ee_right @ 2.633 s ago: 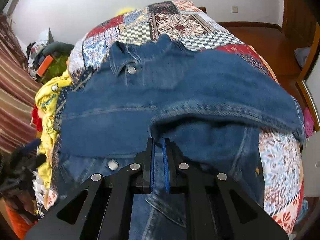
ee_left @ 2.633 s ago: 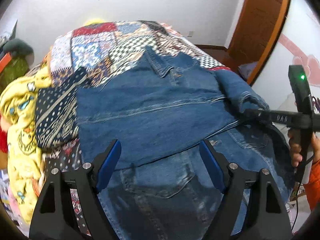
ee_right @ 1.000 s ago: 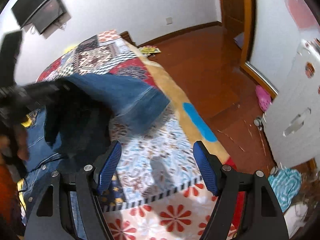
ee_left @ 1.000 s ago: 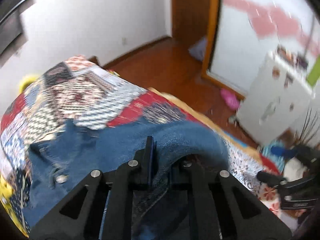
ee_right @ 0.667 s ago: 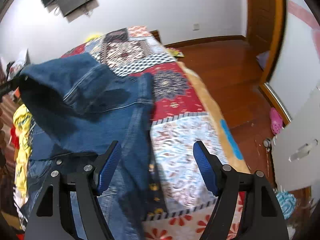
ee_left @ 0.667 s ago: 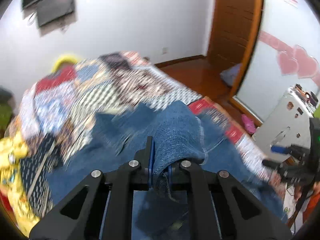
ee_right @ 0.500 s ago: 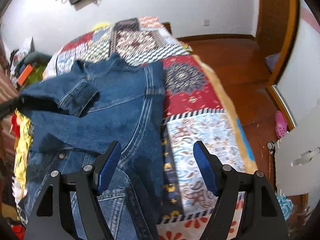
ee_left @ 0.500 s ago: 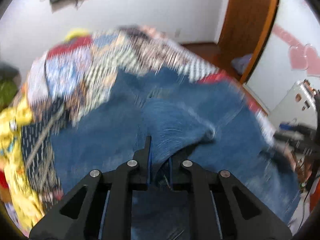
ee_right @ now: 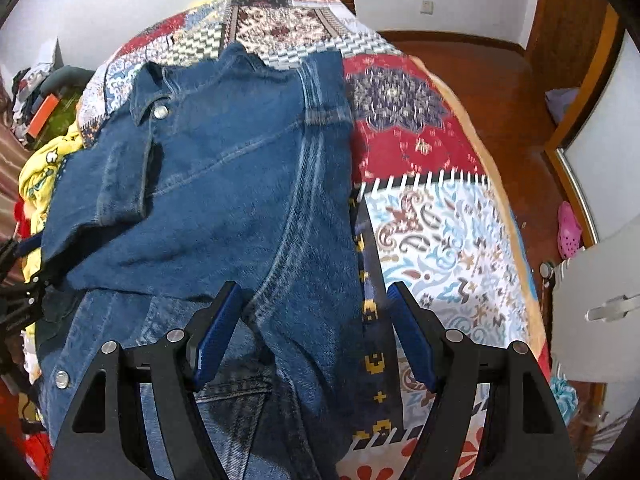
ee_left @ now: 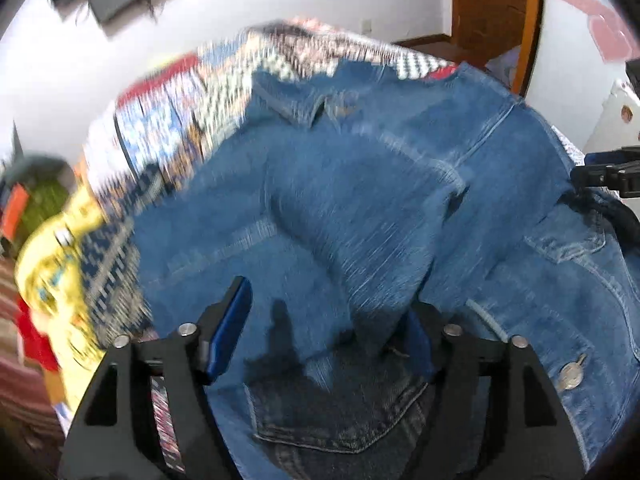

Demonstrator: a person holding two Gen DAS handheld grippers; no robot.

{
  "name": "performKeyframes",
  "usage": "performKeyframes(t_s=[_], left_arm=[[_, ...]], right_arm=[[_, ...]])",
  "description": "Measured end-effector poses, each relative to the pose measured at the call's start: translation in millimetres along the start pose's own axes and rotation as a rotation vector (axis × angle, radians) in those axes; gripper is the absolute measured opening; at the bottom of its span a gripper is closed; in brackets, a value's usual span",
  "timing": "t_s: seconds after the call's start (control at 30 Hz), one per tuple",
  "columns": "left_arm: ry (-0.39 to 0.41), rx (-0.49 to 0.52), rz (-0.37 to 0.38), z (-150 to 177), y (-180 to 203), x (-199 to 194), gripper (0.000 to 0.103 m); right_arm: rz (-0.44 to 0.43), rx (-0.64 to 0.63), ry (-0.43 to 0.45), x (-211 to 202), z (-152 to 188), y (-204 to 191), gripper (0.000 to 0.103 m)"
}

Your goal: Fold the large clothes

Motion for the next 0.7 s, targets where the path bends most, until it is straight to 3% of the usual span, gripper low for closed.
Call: performKeyframes(t_s=[0.07, 0.17, 0.33, 0.43, 0.5, 0.63, 0.7], left_arm=[[0.047, 0.023, -0.009, -11, 6, -9, 0.087], [0.088, 0.064, 0.006, -24, 21, -14, 0.089], [0.018, 0.176, 0.031, -32, 49, 20, 0.088], [-0.013, 0.222, -0.030, -28, 56, 47, 0.088], [-0.007, 0.212, -0.030, -28, 56, 55, 0.076], [0.016, 0.125, 0.067, -40, 48, 51, 0.044], [0.030, 0.062, 0.108, -46, 40, 41, 0.020]], right_arm=[[0.004, -0.003, 0.022, -6, -6, -2, 0.071], [-0.008, 0.002, 0.058, -17, -11, -4, 0.071], [-0.004, -0.014, 0.082, -25, -14, -10, 0.071], [-0.014, -0.017, 0.078, -24, -11, -12, 0.071], [-0.015, -0.020, 0.074, -24, -9, -12, 0.072], [-0.004, -0.018, 0.068, -24, -8, -11, 0.072], [0.003, -0.012, 0.065, -24, -8, -8, 0.072]])
Point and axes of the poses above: each gripper's, at about its wrist camera, not at the fingertips, and x roughly the way its jaws point, y to its right, z to its underside, the point moved 5 cm from there along x, roughly the way its jaws point, and after that the axes turned 11 degrees about -x, right-handed, at the moved point
